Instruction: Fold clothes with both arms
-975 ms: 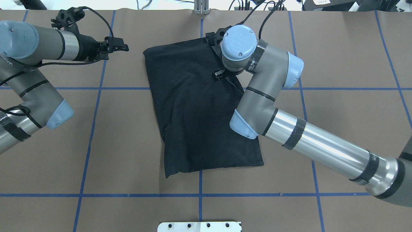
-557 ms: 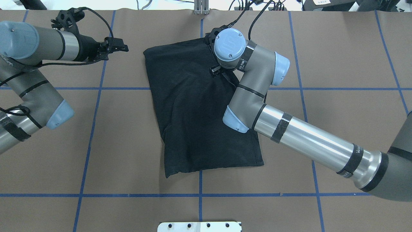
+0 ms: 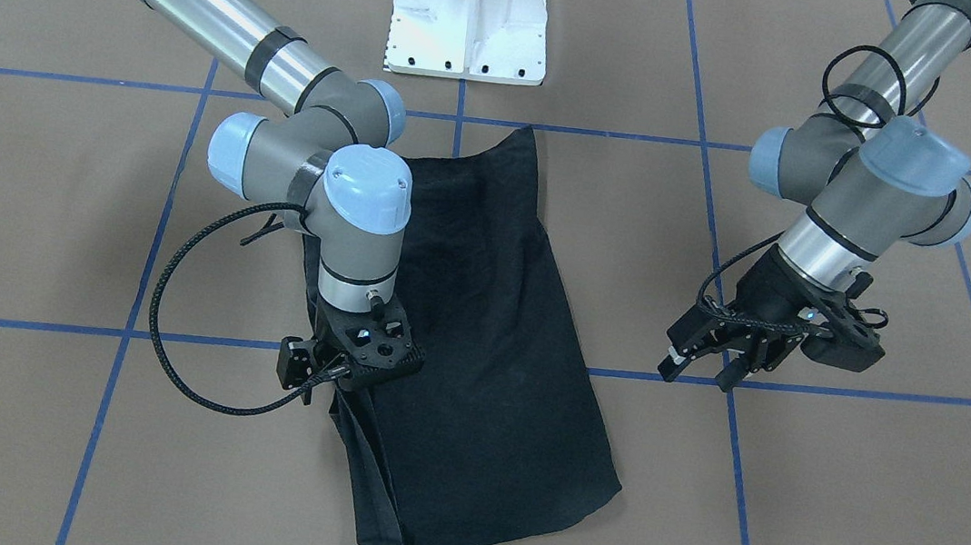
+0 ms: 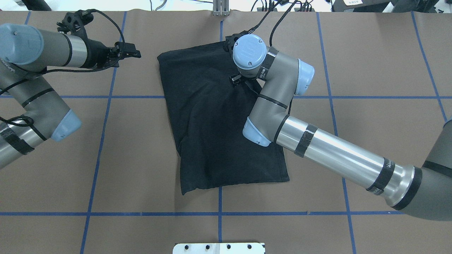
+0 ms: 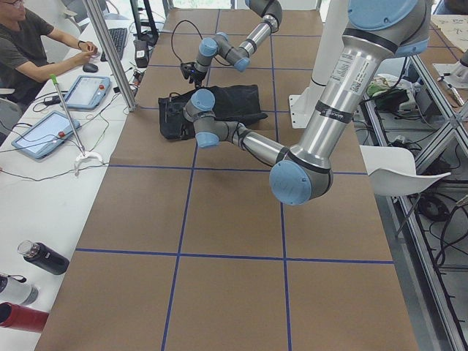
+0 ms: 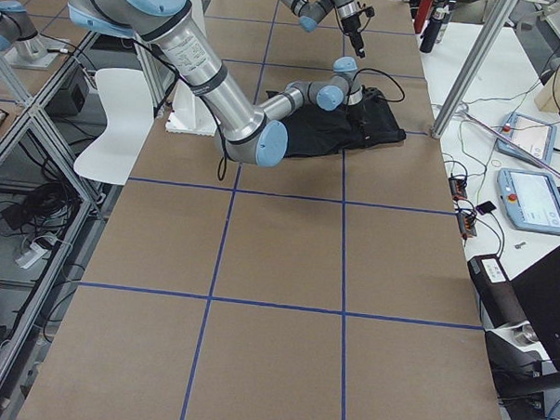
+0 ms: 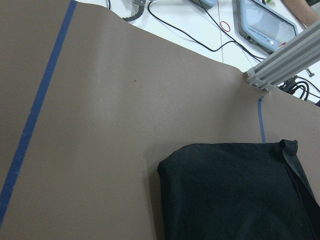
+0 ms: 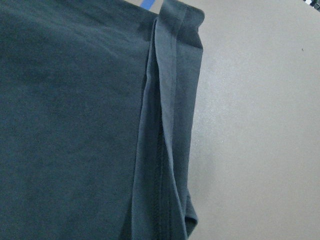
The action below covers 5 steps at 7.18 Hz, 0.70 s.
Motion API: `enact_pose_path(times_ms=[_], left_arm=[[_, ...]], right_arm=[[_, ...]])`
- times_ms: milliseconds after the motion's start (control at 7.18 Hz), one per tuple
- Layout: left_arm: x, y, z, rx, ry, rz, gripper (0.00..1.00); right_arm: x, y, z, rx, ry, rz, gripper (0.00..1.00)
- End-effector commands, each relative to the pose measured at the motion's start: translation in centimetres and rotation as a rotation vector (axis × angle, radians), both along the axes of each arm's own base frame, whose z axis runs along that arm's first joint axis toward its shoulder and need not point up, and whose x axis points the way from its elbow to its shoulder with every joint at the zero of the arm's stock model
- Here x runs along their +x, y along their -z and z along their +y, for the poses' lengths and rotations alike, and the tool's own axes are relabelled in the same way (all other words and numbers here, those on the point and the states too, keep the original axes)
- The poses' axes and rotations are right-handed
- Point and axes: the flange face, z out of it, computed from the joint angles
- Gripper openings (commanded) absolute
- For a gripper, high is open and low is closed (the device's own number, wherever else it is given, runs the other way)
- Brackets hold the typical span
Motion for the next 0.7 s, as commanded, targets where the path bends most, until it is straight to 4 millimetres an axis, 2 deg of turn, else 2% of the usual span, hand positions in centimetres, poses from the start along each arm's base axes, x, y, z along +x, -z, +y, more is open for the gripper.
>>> enact_pose_path(times_ms=[0,557], left_arm=[[0.0,0.0,0.1,0.0,-0.007,0.003,1.0],[0.1,0.6,0.0,0.004,-0.007,0.008,1.0]], right_arm=[[-0.3,-0.6,0.1,-0.007,0.003,0.009,0.99],[-0.1,-2.9,0.0,-0.026,0.003,0.033,0.99]])
